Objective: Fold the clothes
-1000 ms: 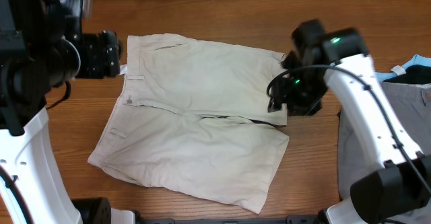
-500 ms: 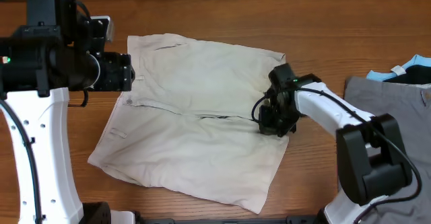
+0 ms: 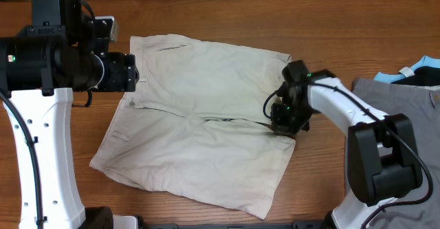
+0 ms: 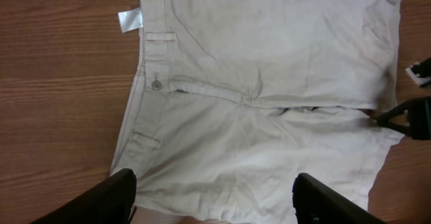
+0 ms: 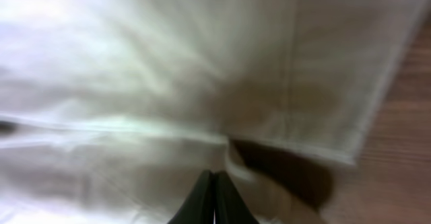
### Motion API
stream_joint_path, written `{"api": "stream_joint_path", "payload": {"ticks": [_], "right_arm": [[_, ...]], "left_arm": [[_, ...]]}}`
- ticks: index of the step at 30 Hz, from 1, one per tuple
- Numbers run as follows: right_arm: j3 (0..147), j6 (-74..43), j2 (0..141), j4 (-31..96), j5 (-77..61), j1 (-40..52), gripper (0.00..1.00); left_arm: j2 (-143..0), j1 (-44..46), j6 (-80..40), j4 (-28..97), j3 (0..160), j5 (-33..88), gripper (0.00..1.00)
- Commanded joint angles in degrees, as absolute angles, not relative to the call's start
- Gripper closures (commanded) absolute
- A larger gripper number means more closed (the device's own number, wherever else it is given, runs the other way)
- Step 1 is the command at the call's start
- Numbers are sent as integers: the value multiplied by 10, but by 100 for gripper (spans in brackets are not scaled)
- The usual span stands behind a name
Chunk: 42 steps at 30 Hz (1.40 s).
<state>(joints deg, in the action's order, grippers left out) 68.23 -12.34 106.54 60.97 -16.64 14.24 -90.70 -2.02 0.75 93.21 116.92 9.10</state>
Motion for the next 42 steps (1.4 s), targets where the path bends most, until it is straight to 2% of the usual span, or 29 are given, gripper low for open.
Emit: {"api": "stream_joint_path", "payload": {"ticks": [1, 3, 4, 6, 9, 12, 15, 16, 19, 22, 24, 26, 31, 42], "right_arm": [[722, -98, 1032, 660, -181, 142, 96], [722, -97, 1024, 692, -180, 142, 95], [722, -98, 1023, 708, -181, 142, 91], [721, -98, 1023, 732, -179, 142, 68], [718, -102, 1023, 757, -152, 142, 46], [707, -118, 1023, 759, -123, 142, 38], [674, -124, 1023, 729, -120, 142, 35], [659, -126, 1023, 712, -121, 142, 35], [618, -136, 1023, 653, -154, 142, 47], [597, -134, 1023, 616, -215, 143, 75], [596, -133, 1023, 608, -227, 144, 87], [596, -133, 1023, 599, -223, 145, 96], [596, -176, 1023, 560, -136, 140, 96], [596, -203, 1065, 424, -62, 98, 96]], "left_arm": [[-907, -22, 6, 931, 1166, 86, 23], [-907, -22, 6, 930, 1166, 86, 23], [-907, -22, 6, 929, 1166, 86, 23], [-907, -22, 6, 928, 1166, 86, 22], [-907, -22, 6, 929, 1166, 86, 22], [-907, -22, 6, 929, 1166, 86, 22], [-907, -22, 6, 929, 1166, 86, 22], [-907, -22, 6, 929, 1166, 86, 22], [-907, -22, 6, 927, 1166, 86, 22], [-907, -22, 6, 926, 1166, 86, 22], [-907, -22, 6, 925, 1166, 86, 22], [-907, -22, 6, 925, 1166, 86, 21], [-907, -22, 6, 924, 1166, 86, 21], [-907, -22, 7, 917, 1166, 85, 21]]}}
